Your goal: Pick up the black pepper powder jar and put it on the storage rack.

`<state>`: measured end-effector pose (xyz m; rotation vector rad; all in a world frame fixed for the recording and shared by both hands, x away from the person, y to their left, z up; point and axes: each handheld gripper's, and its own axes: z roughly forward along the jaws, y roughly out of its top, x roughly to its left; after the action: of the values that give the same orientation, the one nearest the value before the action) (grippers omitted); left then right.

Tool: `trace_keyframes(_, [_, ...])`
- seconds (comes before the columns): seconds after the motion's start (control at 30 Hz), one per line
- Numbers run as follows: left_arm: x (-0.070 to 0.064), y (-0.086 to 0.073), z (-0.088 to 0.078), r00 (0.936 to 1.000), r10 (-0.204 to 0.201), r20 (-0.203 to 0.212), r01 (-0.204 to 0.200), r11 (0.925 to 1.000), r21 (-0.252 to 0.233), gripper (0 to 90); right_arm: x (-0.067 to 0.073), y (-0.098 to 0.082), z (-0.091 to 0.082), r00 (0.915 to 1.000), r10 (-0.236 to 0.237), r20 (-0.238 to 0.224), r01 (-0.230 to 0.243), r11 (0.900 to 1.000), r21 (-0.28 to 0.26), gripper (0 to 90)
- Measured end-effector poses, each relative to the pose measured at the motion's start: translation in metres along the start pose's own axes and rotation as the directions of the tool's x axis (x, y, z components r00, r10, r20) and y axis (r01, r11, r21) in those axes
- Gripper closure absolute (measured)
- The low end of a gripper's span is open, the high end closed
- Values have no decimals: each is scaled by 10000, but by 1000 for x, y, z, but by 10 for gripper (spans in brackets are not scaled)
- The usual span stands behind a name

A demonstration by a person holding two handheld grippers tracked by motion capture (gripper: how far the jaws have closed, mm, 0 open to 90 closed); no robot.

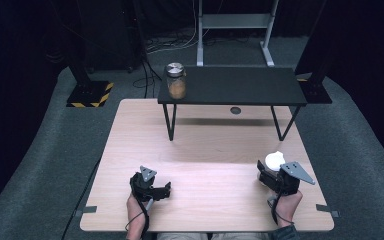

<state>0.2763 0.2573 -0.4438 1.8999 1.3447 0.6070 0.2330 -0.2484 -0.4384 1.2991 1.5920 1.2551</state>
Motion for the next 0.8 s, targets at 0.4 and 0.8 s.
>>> trace_keyframes(0.4, [0, 0, 0, 10000, 48, 5, -48, 10000, 17, 44, 4, 9, -3, 9998, -171, -115, 168, 9995, -273, 283])
trace_keyframes(0.8, [0, 0, 0, 10000, 46, 33, -46, 10000, -8, 44, 3, 18, -6, 9994, -235, -245, 225, 9990, -385, 283])
